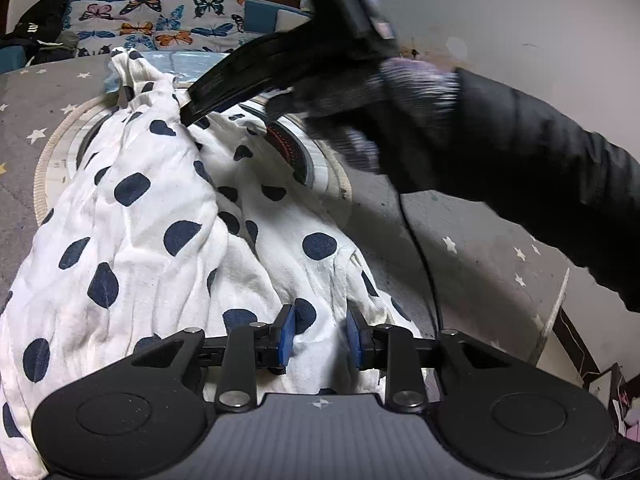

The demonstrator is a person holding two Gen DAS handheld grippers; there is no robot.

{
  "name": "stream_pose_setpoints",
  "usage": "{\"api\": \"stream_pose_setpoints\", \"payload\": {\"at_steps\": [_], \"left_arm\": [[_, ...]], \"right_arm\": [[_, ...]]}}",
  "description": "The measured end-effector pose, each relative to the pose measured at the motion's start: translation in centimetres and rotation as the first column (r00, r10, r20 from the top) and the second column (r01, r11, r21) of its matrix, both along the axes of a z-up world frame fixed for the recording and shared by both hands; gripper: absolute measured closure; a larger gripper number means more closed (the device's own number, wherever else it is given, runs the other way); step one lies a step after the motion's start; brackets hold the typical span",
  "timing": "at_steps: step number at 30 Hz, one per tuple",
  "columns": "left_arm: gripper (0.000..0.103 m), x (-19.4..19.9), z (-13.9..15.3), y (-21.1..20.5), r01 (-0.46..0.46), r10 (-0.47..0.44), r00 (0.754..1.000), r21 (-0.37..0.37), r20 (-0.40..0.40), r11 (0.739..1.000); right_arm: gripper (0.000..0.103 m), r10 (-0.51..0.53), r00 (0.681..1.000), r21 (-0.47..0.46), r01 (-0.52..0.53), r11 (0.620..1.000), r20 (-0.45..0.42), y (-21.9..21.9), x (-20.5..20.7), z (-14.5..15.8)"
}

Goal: Fold clothes

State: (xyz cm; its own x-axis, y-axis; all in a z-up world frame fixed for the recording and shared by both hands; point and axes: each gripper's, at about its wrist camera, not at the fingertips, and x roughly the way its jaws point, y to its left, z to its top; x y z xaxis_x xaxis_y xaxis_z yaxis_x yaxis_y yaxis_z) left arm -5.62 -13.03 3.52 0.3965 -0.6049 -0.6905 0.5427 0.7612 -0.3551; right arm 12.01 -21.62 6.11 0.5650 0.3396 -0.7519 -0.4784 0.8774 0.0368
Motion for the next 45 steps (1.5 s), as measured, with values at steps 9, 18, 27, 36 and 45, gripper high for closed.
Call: {"api": "stream_pose_setpoints", "payload": {"at_steps": [9, 18, 27, 36, 45], "left_arm": [[0.074, -0.1, -0.3, 0.1, 0.067, -0.068, 0.998, -0.021, -0.003, 0.998], [0.074, -0.4, -0.4, -0.1, 0.136, -0.136, 0.991, -0.029, -0.003, 0.99], [0.073, -0.3, -0.5, -0.1, 0.176, -0.176, 0.984, -0.039, -0.006, 0.984], [0.071, -0.6, -0.8, -0.6, 0.164, -0.165, 0.986, -0.046, -0.018, 0.985], [0.071, -1.1, -0.6, -0.2, 0.168, -0.169, 0.985, -0.053, -0.023, 0.984]], "right_arm": [[0.101, -0.091, 0.989, -0.034, 0.096, 0.995, 0.117, -3.2, -3.6, 2.8], [0.101, -0.227, 0.971, -0.139, 0.235, 0.962, 0.077, -6.2, -6.6, 3.5], [0.09, -0.322, 0.941, -0.038, 0.328, 0.944, 0.107, -9.3, -6.0, 4.3], [0.069, -0.278, 0.958, 0.039, 0.276, 0.96, 0.071, -7.8, 0.6, 2.8], [0.098, -0.256, 0.966, 0.04, 0.255, 0.966, 0.038, -7.1, 2.4, 1.3]]}}
